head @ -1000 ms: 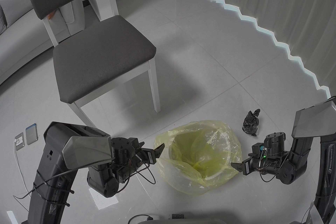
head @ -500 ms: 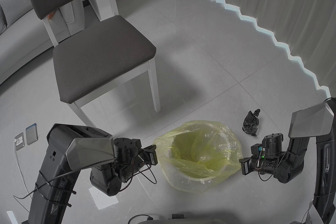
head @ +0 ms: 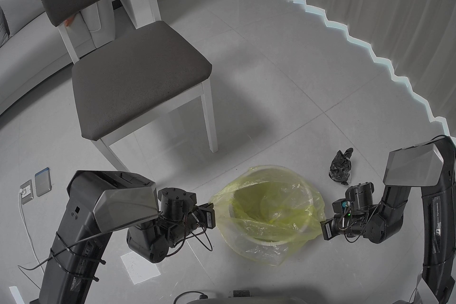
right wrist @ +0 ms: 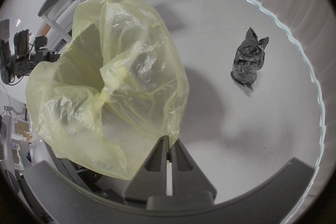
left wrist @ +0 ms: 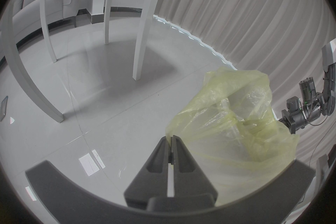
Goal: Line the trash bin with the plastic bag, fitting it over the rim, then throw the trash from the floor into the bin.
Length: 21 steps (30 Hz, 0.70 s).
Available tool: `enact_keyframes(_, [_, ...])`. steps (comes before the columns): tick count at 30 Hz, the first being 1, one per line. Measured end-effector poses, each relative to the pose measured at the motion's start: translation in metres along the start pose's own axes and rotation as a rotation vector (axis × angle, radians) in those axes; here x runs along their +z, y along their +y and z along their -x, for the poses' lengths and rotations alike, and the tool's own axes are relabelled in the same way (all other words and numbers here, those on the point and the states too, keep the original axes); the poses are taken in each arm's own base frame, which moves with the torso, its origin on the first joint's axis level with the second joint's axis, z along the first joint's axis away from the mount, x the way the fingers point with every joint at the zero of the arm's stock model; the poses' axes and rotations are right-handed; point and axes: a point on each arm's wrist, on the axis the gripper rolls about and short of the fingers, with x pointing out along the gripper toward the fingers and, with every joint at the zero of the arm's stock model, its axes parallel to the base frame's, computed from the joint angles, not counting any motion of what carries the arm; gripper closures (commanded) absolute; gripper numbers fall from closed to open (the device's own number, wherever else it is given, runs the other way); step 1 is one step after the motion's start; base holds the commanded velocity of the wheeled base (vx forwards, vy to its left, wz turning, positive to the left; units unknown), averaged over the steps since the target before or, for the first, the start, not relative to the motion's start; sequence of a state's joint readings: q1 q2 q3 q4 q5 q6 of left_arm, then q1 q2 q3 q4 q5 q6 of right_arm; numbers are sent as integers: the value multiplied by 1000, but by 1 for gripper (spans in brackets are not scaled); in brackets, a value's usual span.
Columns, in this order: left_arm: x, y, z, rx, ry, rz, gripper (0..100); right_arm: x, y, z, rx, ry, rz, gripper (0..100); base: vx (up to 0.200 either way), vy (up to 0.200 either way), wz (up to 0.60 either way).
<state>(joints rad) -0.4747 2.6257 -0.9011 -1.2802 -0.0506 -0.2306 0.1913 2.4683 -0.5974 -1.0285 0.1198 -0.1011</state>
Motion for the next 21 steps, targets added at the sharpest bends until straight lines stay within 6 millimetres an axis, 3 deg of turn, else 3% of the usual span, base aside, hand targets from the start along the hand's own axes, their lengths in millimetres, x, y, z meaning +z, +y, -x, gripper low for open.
enact_keyframes(21, [18,13,-23,50,103,-68,100,35,-6,-27,20,147,53,100,0,0,0])
